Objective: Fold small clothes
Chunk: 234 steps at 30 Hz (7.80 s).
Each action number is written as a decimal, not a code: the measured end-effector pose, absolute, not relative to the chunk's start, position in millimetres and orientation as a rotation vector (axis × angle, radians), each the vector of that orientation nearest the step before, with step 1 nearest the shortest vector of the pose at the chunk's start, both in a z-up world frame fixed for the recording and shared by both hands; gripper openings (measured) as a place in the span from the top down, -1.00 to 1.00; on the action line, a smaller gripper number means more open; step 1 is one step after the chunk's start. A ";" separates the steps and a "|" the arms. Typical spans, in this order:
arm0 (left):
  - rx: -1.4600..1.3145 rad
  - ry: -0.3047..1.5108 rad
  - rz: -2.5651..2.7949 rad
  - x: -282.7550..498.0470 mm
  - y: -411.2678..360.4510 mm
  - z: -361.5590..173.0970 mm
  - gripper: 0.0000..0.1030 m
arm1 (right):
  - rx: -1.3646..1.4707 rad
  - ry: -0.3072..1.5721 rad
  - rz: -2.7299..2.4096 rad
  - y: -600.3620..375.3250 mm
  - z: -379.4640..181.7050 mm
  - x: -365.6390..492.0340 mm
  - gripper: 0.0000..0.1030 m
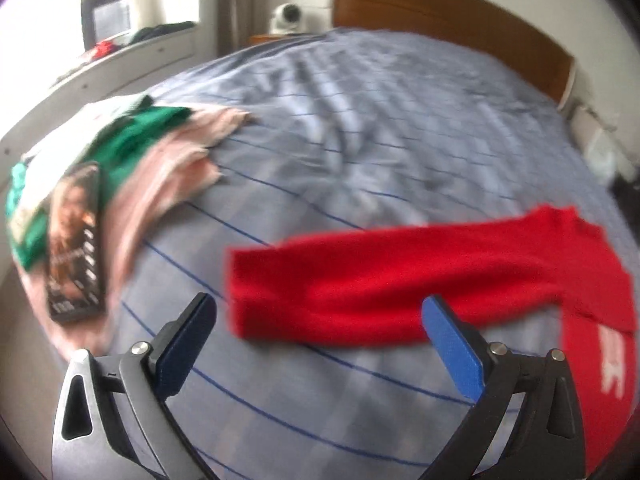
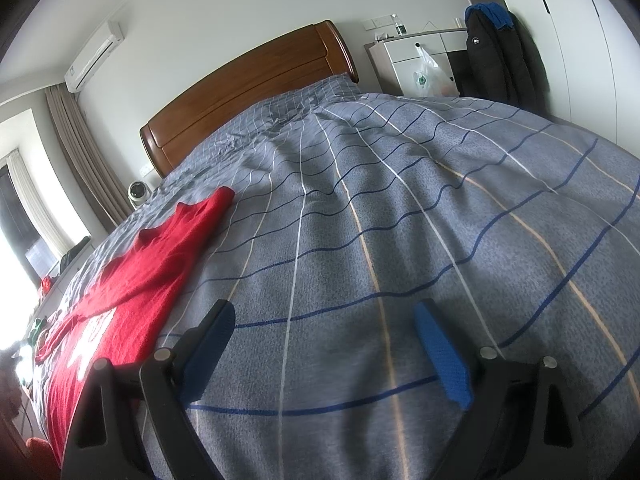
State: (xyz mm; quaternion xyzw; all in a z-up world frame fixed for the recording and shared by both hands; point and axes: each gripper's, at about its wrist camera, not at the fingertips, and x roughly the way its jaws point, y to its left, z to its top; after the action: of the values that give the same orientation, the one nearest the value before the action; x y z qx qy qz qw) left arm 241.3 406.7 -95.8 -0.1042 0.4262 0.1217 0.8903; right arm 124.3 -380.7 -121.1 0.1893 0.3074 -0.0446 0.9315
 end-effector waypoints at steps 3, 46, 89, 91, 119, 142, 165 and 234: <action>-0.209 0.947 0.289 258.2 420.4 -112.3 -0.96 | 0.384 0.631 -0.092 -380.6 -121.1 124.4 -0.76; 0.029 0.842 -0.209 206.3 117.5 -79.9 -0.69 | 0.369 0.662 -0.083 -382.3 -119.4 128.5 -0.83; -0.114 0.710 -0.044 173.5 177.6 -130.1 -0.86 | 0.360 0.650 -0.086 -380.7 -121.0 126.0 -0.83; -0.115 0.711 -0.043 174.0 178.1 -130.6 -0.86 | 0.359 0.650 -0.087 -380.7 -121.1 126.0 -0.83; -0.102 0.745 -0.028 177.6 181.1 -137.9 -0.87 | 0.360 0.649 -0.086 -380.9 -121.9 126.0 -0.83; -0.190 0.746 -0.086 129.7 189.4 -126.4 -0.90 | 0.235 0.506 0.046 -352.4 -69.8 85.1 -0.83; -0.285 1.021 -0.379 63.6 152.9 -154.4 0.94 | 0.275 1.052 0.505 -216.8 -128.3 40.2 0.92; -0.067 0.923 -0.168 287.7 126.0 -95.2 -0.70 | 0.154 0.820 0.427 -235.1 -82.7 245.6 -0.30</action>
State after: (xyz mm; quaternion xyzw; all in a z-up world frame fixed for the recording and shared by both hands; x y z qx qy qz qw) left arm 287.7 126.0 -95.2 -0.0324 0.4445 -0.0809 0.8916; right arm 245.6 -235.1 -82.7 0.0741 0.3951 0.2059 0.8922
